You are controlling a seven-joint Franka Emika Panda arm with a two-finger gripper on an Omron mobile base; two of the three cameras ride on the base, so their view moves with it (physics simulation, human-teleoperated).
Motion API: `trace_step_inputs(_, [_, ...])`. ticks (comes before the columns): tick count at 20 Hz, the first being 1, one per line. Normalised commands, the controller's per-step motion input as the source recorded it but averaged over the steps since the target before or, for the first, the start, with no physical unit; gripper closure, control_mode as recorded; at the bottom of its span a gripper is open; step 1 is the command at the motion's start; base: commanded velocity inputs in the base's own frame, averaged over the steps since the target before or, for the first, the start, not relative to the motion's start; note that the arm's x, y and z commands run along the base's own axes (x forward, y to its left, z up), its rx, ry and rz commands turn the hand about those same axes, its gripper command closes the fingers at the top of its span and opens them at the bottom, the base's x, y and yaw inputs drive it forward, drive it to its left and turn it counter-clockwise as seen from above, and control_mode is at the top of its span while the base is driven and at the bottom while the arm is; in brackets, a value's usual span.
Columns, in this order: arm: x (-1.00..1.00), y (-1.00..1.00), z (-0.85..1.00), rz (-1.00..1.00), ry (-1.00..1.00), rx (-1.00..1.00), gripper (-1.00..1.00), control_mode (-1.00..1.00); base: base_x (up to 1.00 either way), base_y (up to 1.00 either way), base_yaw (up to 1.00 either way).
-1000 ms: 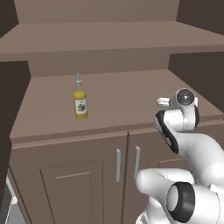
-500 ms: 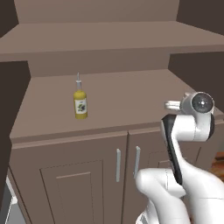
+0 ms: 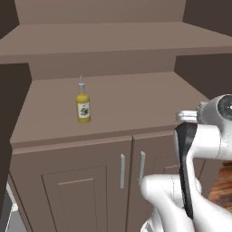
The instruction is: Retrieve the bottle and the shaker from the cabinet and place them next to the mixing bowl on the counter. Then add garlic from the fridge to the mixing bowl.
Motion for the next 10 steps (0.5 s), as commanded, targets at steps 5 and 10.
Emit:
trace_step_inputs(5, [-0.86,0.45,0.0,0.04,0.0,-0.01,1.0,-1.0,0.0,0.0,0.0])
trace_step_inputs(10, [-0.56,0.4,-0.25,0.01,-0.1,-0.01,1.0,-1.0,0.0,0.0,0.0])
